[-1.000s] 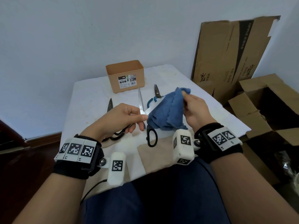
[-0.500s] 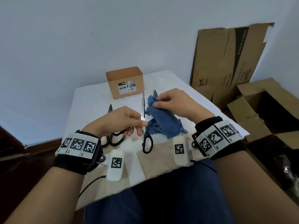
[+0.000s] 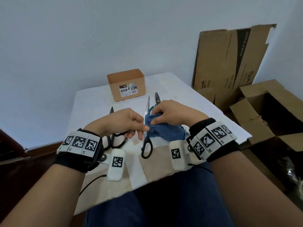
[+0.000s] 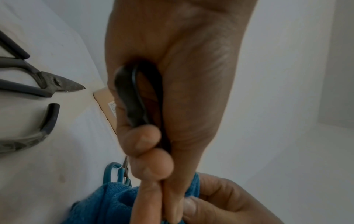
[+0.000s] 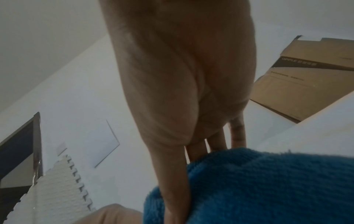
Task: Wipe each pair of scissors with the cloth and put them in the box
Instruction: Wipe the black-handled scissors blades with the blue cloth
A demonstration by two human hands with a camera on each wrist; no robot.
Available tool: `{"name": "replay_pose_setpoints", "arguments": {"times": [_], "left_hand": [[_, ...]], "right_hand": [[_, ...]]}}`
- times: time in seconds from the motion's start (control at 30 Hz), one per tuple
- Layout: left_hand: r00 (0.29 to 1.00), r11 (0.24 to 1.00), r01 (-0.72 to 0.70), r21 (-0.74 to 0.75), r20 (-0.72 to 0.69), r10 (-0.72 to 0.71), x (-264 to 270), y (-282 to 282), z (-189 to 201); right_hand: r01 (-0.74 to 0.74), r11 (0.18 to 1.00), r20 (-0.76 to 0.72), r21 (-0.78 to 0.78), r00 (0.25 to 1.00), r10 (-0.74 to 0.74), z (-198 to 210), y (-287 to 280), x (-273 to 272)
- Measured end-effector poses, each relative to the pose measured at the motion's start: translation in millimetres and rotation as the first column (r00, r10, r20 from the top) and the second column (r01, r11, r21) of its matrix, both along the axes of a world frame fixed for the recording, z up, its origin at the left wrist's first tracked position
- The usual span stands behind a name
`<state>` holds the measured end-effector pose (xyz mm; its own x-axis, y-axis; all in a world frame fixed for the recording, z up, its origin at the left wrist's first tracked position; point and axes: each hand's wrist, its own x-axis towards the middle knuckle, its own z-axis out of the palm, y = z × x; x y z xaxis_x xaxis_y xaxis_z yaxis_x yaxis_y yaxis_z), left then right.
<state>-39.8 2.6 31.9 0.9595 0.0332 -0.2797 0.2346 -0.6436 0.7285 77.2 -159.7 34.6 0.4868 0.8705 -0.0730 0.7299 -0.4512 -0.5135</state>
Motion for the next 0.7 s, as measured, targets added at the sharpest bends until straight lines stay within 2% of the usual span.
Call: {"name": "replay_pose_setpoints", "arguments": {"times": [0.33,0.7], "left_hand": [[1.0,1.0,0.012,0.014,-0.008,-0.012,-0.3,5.1,-1.8],[1.0,1.0,0.019,-0.002,-0.002,-0.019,-1.8,4.1,1.4]], "right_hand": [[0.004,0.998,-0.076,0.056,0.997,0.001,-9.9,-1.6,4.4],[0.123,0.99,-0.114,0.072,0.987,-0.114,-12.1,-17.0,13.4]]}}
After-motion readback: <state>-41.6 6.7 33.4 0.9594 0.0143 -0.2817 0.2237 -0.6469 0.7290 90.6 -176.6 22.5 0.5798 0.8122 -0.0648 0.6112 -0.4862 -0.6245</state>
